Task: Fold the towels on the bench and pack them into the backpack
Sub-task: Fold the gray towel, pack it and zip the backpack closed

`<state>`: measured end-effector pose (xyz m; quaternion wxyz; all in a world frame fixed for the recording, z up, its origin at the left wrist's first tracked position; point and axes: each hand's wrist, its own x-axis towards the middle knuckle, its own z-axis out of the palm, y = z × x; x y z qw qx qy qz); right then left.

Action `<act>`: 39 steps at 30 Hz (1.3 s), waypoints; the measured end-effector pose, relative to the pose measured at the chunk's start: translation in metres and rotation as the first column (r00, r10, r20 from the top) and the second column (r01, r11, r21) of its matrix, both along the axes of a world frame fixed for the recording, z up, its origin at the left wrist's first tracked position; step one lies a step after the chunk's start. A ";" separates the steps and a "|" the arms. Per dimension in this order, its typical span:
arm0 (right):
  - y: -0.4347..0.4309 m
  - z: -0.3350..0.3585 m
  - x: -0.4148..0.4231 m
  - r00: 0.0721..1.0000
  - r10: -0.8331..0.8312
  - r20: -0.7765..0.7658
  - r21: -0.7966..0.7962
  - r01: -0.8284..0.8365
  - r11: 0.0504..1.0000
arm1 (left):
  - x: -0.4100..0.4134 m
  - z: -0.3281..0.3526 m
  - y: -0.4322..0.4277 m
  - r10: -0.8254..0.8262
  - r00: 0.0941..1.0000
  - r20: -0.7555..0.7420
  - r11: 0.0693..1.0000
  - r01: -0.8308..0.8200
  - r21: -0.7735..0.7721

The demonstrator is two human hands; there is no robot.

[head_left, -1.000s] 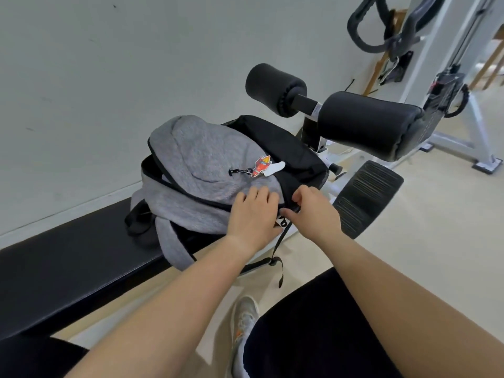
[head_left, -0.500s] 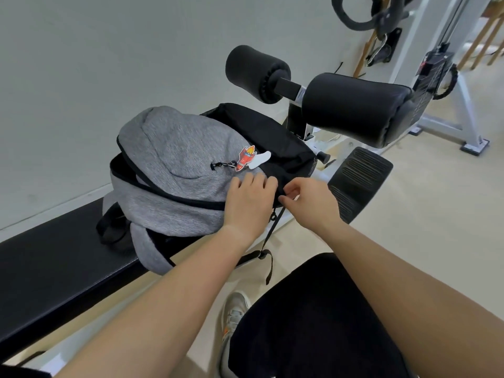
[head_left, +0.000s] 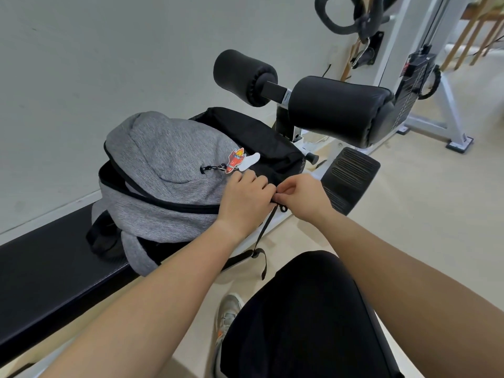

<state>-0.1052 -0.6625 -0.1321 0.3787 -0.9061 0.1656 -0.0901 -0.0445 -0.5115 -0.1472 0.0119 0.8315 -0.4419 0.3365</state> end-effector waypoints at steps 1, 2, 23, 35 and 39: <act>-0.001 0.001 -0.001 1.000 0.010 0.005 0.013 -0.010 1.000 | -0.001 0.000 0.000 -0.005 1.000 0.002 1.000 0.005 -0.017; -0.002 0.002 -0.001 1.000 0.021 0.011 0.027 -0.022 0.999 | -0.002 0.000 0.001 -0.001 1.000 -0.007 0.999 0.001 -0.037; 0.025 -0.006 0.006 0.968 0.240 0.077 -0.763 -0.097 0.639 | -0.034 0.037 0.060 0.243 0.871 -0.426 0.944 -0.313 -0.102; 0.078 0.010 -0.003 0.965 0.257 0.056 -0.754 -0.128 0.645 | -0.035 0.077 0.186 0.360 0.771 -0.525 0.836 -0.517 -0.185; 0.134 0.036 0.000 0.880 0.466 0.094 -0.689 -0.281 0.669 | -0.043 0.081 0.175 0.310 0.773 -0.554 0.836 -0.499 -0.229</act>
